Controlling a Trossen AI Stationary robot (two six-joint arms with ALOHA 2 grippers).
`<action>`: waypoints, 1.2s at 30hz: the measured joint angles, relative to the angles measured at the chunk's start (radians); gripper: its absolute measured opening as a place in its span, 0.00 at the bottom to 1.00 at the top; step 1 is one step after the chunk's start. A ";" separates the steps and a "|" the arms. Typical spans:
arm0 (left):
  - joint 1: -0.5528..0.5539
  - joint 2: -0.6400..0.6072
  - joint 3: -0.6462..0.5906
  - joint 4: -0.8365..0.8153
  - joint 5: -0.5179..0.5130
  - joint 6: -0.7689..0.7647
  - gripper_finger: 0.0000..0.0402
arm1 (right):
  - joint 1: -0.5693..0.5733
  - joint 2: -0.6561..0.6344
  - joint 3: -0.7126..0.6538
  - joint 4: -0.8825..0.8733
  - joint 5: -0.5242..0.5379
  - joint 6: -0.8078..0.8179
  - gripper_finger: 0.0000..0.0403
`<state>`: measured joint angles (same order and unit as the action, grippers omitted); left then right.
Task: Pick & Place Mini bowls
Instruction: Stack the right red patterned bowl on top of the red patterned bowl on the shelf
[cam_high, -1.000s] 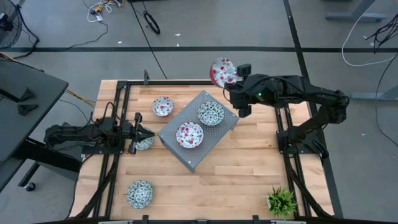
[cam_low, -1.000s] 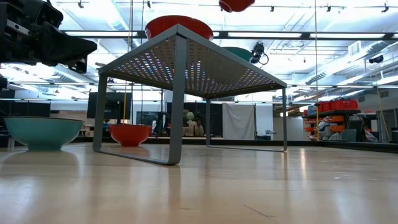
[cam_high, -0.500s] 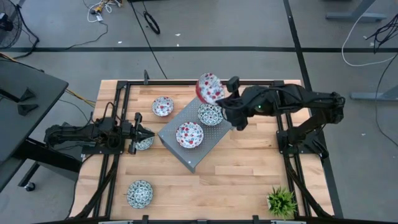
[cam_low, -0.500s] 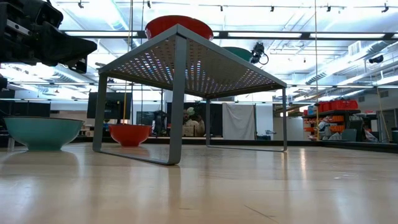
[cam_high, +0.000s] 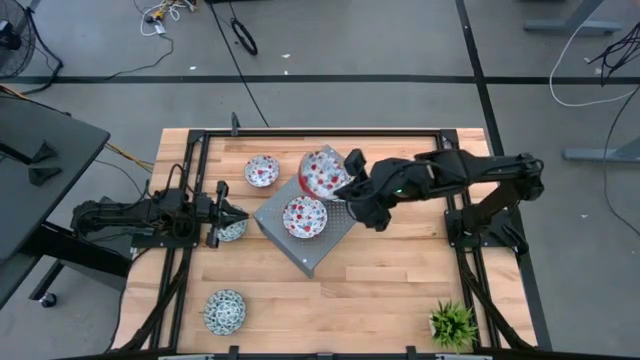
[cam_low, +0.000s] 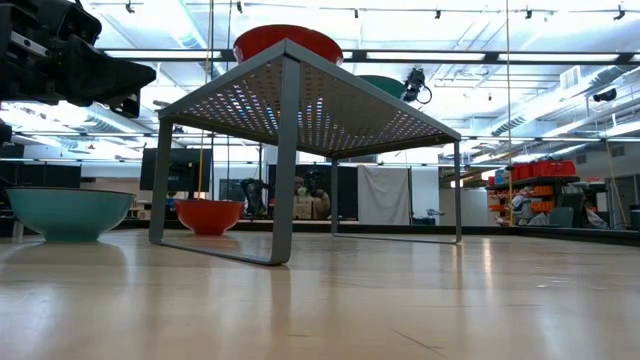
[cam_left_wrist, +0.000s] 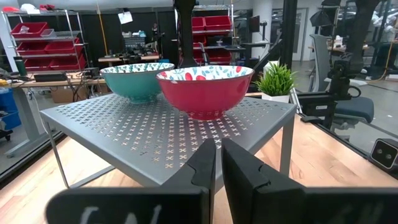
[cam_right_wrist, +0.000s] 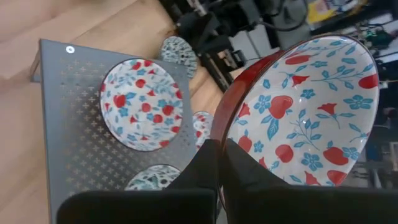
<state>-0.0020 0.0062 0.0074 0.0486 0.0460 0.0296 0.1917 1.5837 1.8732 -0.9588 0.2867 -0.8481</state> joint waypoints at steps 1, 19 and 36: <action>0.000 0.000 0.000 0.000 0.000 0.000 0.07 | 0.000 0.010 0.000 0.000 -0.005 -0.003 0.00; 0.000 0.000 0.000 0.000 0.000 0.000 0.07 | -0.001 0.116 0.000 -0.084 -0.123 -0.125 0.00; 0.000 0.000 0.000 0.000 0.000 0.000 0.07 | 0.005 0.161 -0.001 -0.088 -0.114 -0.362 0.00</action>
<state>-0.0020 0.0063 0.0074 0.0486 0.0460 0.0293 0.1967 1.7444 1.8725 -1.0466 0.1731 -1.2098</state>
